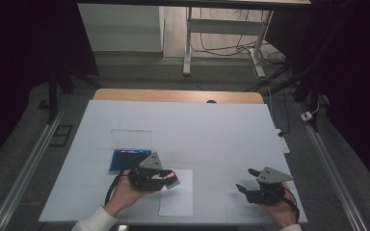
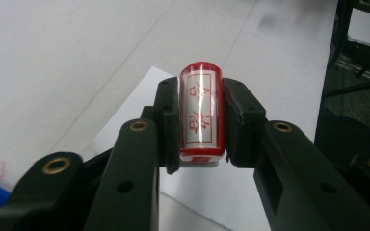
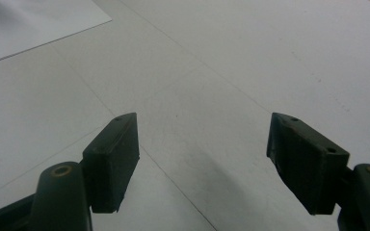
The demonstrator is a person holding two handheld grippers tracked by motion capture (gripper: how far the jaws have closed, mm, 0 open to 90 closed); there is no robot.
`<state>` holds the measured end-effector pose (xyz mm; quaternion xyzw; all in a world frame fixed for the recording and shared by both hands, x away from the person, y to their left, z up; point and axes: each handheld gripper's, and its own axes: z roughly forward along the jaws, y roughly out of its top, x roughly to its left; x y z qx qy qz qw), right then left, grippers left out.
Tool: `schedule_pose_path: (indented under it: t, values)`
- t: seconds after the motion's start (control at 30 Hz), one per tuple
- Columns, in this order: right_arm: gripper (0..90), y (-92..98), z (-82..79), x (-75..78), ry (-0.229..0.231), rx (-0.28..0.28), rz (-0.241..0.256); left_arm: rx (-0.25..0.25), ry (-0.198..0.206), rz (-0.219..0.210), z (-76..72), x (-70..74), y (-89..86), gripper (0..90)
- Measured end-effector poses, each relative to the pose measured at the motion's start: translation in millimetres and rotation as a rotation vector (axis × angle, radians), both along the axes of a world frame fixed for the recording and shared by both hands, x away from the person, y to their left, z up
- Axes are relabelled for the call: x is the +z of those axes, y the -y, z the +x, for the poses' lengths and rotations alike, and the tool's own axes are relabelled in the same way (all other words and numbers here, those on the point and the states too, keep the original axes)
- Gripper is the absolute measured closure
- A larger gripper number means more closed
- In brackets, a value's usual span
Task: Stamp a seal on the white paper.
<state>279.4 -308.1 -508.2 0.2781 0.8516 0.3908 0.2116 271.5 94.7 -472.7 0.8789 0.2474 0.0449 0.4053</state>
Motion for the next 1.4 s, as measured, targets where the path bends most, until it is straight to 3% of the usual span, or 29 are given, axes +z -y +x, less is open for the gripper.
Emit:
schedule_pose_path:
  t: [0.53,1.4]
  values:
    - [26.6,0.0,0.4,-1.5,-0.005,0.002,-0.005,-0.013,-0.021,0.063,3.2,-19.7,16.4,69.8]
    - [26.5,-0.1,0.7,-2.6,-0.007,0.000,-0.011,-0.020,-0.006,0.135,6.0,-29.4,26.9,69.8]
